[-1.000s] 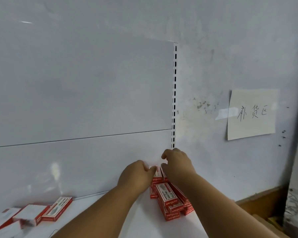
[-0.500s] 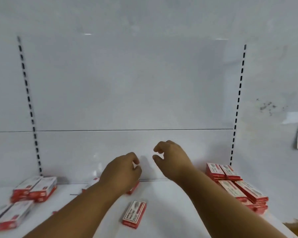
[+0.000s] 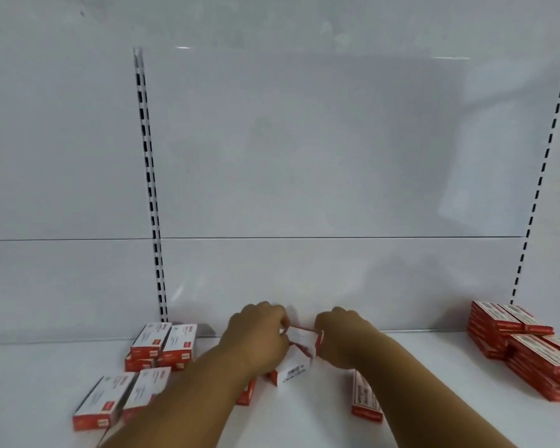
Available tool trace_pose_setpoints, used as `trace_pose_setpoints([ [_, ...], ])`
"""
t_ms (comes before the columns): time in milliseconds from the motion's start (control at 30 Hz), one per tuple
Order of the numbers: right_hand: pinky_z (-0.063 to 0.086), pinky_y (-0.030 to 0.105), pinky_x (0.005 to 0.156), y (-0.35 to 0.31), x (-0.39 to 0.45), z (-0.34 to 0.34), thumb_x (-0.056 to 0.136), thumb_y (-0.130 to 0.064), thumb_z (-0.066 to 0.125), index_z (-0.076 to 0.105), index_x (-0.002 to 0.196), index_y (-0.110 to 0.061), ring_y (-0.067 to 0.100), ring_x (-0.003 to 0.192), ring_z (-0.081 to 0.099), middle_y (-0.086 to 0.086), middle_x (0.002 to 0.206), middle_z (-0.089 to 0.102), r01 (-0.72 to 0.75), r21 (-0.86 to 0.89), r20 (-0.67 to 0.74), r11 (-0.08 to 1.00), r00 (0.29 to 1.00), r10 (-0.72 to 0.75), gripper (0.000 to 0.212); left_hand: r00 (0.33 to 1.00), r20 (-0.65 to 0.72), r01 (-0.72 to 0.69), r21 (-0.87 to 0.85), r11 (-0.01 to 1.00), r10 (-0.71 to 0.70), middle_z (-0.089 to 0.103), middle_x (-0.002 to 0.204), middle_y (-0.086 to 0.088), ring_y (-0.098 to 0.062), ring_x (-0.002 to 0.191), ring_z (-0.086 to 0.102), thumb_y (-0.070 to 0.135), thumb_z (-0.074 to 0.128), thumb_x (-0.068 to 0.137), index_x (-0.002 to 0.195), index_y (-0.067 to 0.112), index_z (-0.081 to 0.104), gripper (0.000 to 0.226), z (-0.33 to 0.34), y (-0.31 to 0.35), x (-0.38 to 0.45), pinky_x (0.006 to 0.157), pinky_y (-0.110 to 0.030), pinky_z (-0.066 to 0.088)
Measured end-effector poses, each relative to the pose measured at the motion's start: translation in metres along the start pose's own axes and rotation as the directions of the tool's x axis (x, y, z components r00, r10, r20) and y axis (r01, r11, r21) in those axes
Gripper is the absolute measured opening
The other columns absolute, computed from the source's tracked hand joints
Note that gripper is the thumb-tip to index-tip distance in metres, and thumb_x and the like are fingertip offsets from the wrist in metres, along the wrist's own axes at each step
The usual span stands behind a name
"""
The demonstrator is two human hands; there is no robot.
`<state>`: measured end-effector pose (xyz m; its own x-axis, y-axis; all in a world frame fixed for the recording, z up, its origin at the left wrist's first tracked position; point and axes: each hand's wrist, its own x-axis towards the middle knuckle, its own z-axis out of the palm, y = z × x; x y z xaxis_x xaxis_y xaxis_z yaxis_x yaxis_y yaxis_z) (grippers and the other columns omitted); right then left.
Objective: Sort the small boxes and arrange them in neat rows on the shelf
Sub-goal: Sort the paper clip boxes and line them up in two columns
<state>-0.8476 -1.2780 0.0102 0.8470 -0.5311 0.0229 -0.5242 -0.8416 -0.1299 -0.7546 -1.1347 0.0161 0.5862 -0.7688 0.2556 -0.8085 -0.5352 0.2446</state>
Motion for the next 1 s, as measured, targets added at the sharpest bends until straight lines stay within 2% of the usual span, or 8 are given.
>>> trace_pose_setpoints([
  [267,0.044,0.034,0.091,0.015,0.000,0.008,0.077,-0.053,0.064,0.047,0.123,-0.025,0.024,0.113,0.048,0.004,0.119,0.054,-0.102,0.091,-0.057,0.991,0.993,0.108,0.057,0.995,-0.043,0.093,-0.025,0.995,-0.094,0.055,0.129,0.002,-0.019,0.115,0.053,0.021,0.050,0.093,0.130,0.028,0.047,0.039,0.016,-0.024,0.002,0.096,-0.035,0.045],
  [400,0.052,0.028,0.070,0.022,-0.002,0.004,0.071,-0.057,0.073,0.054,0.106,-0.029,0.016,0.087,0.062,-0.004,0.099,0.064,-0.106,0.458,-0.118,0.883,0.977,0.179,0.049,0.992,-0.125,0.014,-0.101,0.995,-0.027,0.054,0.131,0.010,-0.013,0.120,0.049,0.026,0.054,0.095,0.132,0.032,0.048,0.039,0.019,-0.021,0.003,0.101,-0.030,0.042],
  [467,0.051,0.028,0.065,0.020,-0.005,-0.002,0.079,-0.050,0.072,0.058,0.095,-0.021,0.017,0.076,0.065,0.000,0.087,0.069,-0.024,0.688,-0.123,0.726,0.981,0.149,0.036,0.982,-0.181,-0.100,-0.246,0.964,0.056,0.052,0.129,0.016,-0.007,0.121,0.047,0.031,0.061,0.092,0.133,0.036,0.046,0.043,0.022,-0.014,0.003,0.101,-0.024,0.040],
  [533,0.049,0.032,0.063,0.014,-0.011,-0.007,0.088,-0.039,0.066,0.060,0.090,-0.007,0.020,0.069,0.063,0.013,0.084,0.068,0.056,0.917,-0.063,0.396,0.998,0.004,0.033,0.975,-0.196,-0.172,-0.398,0.901,0.100,0.053,0.121,0.023,0.000,0.113,0.050,0.039,0.067,0.088,0.129,0.041,0.047,0.045,0.023,-0.004,0.000,0.092,-0.014,0.043],
  [633,0.049,0.033,0.063,0.003,-0.024,-0.013,0.098,-0.030,0.050,0.065,0.099,0.004,0.024,0.071,0.061,0.020,0.088,0.068,0.036,0.999,-0.030,0.024,0.976,-0.218,0.037,0.958,-0.254,-0.247,-0.491,0.835,0.134,0.060,0.099,0.021,0.003,0.096,0.055,0.039,0.073,0.084,0.108,0.041,0.055,0.030,0.021,0.004,-0.003,0.074,-0.009,0.045],
  [700,0.050,0.035,0.068,0.002,-0.028,-0.016,0.101,-0.035,0.044,0.069,0.101,-0.001,0.025,0.075,0.065,0.017,0.094,0.072,0.046,0.984,-0.015,0.173,0.984,-0.178,0.042,0.963,-0.252,-0.220,-0.541,0.811,0.093,0.063,0.089,0.018,0.005,0.087,0.058,0.036,0.077,0.080,0.097,0.039,0.057,0.026,0.018,0.003,-0.005,0.068,-0.013,0.050],
  [833,0.051,0.029,0.074,0.015,-0.042,-0.033,0.088,-0.063,0.050,0.065,0.101,-0.017,0.011,0.079,0.063,0.001,0.097,0.070,-0.023,0.395,-0.015,0.919,0.999,0.031,0.051,0.983,-0.173,-0.140,-0.511,0.848,0.058,0.064,0.088,0.020,0.006,0.084,0.061,0.047,0.080,0.074,0.090,0.040,0.058,0.028,0.019,-0.003,-0.011,0.068,-0.020,0.054],
  [1000,0.047,0.032,0.095,0.020,-0.077,-0.031,0.065,-0.079,0.065,0.049,0.134,-0.032,0.016,0.112,0.055,-0.006,0.130,0.055,-0.142,0.006,0.239,0.990,0.961,0.137,0.085,0.988,-0.147,-0.107,-0.491,0.865,0.039,0.056,0.100,0.019,0.005,0.088,0.055,0.036,0.079,0.078,0.099,0.038,0.059,0.029,0.014,-0.004,-0.012,0.069,-0.005,0.042],
])
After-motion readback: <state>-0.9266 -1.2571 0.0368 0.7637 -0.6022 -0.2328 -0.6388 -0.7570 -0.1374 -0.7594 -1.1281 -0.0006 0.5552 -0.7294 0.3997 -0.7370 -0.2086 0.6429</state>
